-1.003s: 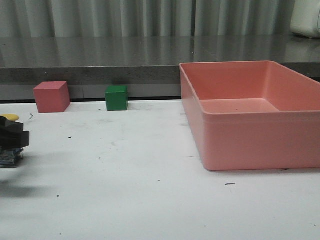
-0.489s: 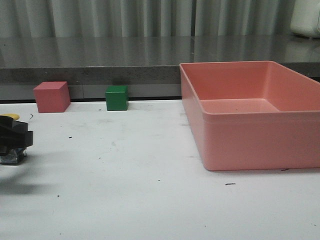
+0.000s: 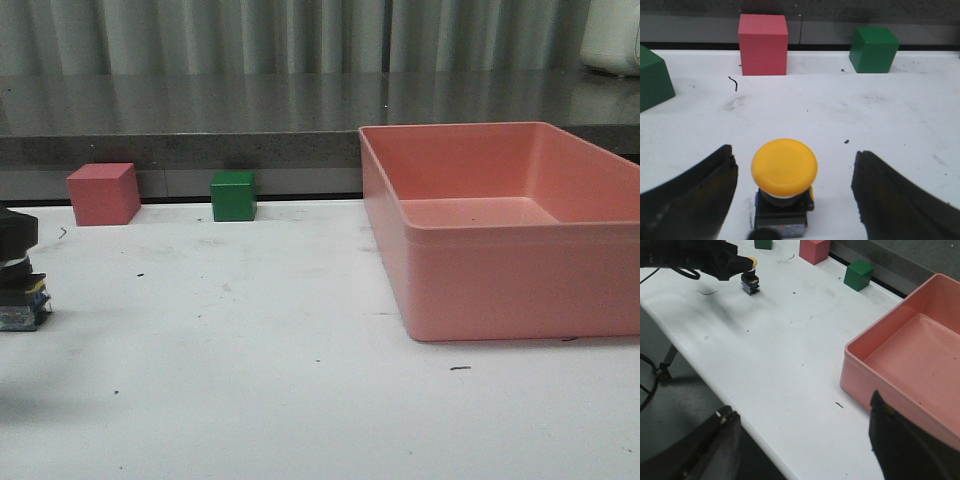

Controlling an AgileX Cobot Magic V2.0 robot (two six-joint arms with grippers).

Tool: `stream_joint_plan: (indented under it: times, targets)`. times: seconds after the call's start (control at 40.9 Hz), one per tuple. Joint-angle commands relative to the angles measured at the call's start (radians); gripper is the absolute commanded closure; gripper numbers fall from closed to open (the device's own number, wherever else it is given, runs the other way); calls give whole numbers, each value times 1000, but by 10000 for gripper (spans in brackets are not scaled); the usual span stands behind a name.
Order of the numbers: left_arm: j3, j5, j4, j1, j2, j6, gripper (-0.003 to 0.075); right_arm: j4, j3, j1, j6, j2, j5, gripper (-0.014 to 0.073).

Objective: Place and stand button with both arms
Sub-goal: 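Set the button upright on the table, yellow cap up, and release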

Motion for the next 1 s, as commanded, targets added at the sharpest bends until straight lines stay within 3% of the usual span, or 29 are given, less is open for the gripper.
stream_joint_plan:
  times: [0.0,0.44,0.709,0.978]
  targets:
    - [-30,158,18,-6,-156,-11,238,-2,-24,-2,-6,3,-78,43]
    - [-291,1148,33,-6,-652,-11,238,-2,-24,-2,-6,3,-78,43]
    - [-451,1488,42,-6,-855,-11,238,-2,-24,-2,-6,3,-78,43]
    - [-527,1744,78,-6,-1012,-11,241,-2,-24,-2,-6,3,-78,43]
